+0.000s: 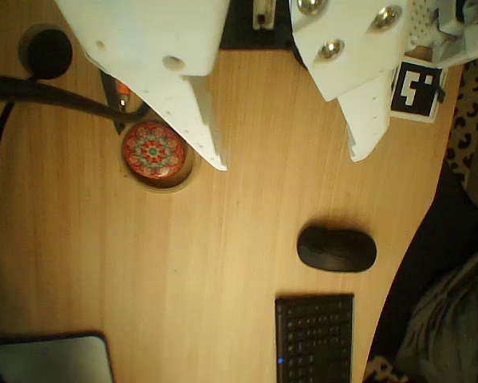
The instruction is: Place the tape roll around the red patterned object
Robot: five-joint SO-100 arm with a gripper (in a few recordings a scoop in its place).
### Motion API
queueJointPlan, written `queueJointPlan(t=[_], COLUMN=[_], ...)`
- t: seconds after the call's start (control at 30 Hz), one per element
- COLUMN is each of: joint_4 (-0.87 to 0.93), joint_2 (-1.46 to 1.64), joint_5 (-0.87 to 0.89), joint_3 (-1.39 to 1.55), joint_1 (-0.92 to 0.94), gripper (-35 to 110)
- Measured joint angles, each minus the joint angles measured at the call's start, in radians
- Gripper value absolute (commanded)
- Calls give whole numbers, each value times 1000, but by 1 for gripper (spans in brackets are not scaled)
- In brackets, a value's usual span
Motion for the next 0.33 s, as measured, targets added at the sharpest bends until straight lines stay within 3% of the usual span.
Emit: queueJointPlan(t=[0.33], joint_4=[-35], joint_2=[9], joint_5=[12], joint_3=[43], joint_1=[-8], gripper=[39])
